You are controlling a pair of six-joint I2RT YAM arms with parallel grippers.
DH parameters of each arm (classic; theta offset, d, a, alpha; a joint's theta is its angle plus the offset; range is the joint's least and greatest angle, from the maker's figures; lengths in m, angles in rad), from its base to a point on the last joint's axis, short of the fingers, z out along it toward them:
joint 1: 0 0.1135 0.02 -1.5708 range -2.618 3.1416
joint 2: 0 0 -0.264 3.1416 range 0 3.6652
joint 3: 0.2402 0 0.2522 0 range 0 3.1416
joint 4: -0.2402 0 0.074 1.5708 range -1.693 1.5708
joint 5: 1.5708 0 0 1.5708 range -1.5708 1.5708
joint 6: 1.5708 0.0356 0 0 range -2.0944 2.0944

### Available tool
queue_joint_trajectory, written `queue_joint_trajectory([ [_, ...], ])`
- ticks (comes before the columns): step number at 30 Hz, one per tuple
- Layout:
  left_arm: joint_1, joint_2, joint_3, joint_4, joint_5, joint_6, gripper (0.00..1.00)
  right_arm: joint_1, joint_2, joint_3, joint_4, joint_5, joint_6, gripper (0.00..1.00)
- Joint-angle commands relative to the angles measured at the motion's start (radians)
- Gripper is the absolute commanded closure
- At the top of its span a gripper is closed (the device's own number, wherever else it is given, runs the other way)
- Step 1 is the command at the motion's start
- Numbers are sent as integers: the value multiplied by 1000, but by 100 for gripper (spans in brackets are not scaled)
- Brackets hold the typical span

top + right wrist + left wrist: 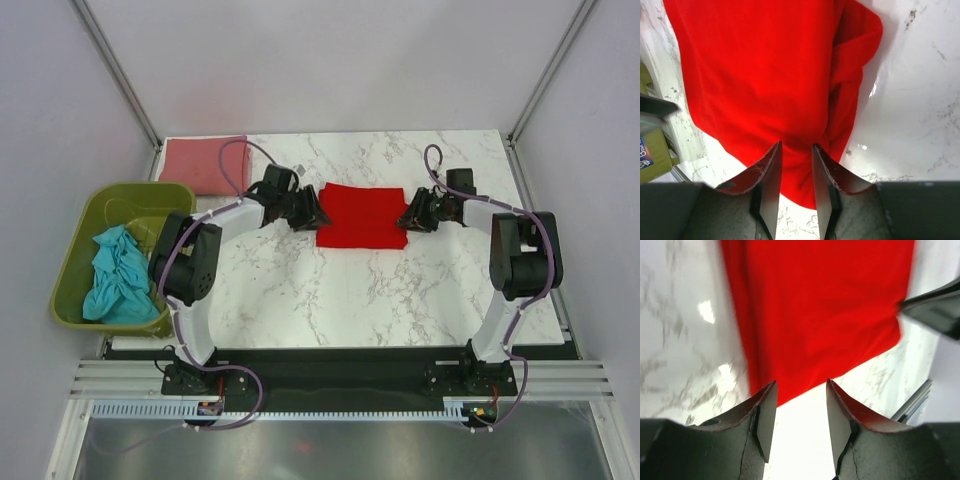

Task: Fold and stack the t-shirts
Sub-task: Fold the tshirt

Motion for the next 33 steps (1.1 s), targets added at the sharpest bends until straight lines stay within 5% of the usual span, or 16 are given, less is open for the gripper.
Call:
queue_joint_trajectory([
  [1, -30, -71, -85, -2, -57, 39, 49, 0, -67, 47, 7, 23, -25, 61],
  [4, -76, -89, -102, 5, -63, 47, 48, -4, -96, 77, 0, 30, -19, 46],
  [9, -136, -53, -72, 10, -69, 40, 49, -8, -52, 136, -15, 87, -20, 37],
  [19, -309, -26, 34, 45, -213, 59, 51, -8, 82, 238, -72, 194, -65, 37],
  [26, -266, -46, -88, -27, -377, 59, 52, -7, 33, 98, -52, 222, -62, 39],
  [33, -176, -218, -234, -91, -443, 28, 60, 21, -137, -123, 66, 251, 114, 50],
])
